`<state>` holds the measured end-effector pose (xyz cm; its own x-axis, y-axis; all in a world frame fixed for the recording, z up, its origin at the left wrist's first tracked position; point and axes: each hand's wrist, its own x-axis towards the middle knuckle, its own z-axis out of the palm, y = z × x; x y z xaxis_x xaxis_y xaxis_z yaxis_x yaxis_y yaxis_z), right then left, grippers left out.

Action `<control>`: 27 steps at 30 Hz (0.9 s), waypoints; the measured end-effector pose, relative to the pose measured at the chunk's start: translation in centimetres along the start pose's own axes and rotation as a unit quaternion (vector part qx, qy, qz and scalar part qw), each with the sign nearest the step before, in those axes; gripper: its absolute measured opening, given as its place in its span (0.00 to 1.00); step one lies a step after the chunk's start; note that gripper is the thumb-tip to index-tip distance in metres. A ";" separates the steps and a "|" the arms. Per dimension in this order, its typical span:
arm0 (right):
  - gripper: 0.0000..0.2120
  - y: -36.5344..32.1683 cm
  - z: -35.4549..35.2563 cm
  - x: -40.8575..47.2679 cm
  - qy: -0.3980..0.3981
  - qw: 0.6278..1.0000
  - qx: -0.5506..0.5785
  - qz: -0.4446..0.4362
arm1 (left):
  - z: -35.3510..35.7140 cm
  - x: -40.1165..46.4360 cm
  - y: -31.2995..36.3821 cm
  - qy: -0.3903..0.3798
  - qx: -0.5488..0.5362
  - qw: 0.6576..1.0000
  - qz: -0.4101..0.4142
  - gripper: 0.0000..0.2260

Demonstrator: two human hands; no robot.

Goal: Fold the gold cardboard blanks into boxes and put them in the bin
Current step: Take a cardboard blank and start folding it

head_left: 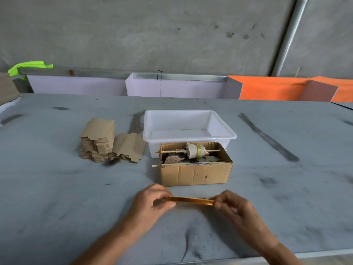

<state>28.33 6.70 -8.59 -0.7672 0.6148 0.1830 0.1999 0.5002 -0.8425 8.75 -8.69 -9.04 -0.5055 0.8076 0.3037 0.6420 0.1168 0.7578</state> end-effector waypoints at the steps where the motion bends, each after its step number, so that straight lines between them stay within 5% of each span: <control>1: 0.08 -0.4 0.1 0.2 0.027 0.999 0.024 0.007 | 0.1 0.1 0.4 0.020 -0.048 0.998 -0.044 0.03; 8: 0.11 -2.1 0.2 1.1 0.201 0.972 0.064 0.105 | 0.7 1.1 2.1 0.041 -0.206 0.953 -0.217 0.07; 19: 0.07 -4.1 0.6 1.4 0.112 0.953 0.219 0.175 | 0.7 1.2 3.4 0.075 -0.194 0.952 -0.225 0.04; 27: 0.06 -3.3 1.2 1.1 0.100 0.953 0.235 0.166 | 0.4 1.2 4.4 -0.014 -0.386 0.859 -0.336 0.05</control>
<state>26.07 5.01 -6.16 -0.5682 0.8190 -0.0797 0.0805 -0.0411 -0.9959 11.18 -6.99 -5.61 -0.5915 0.7228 -0.3574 -0.3677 0.1528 0.9173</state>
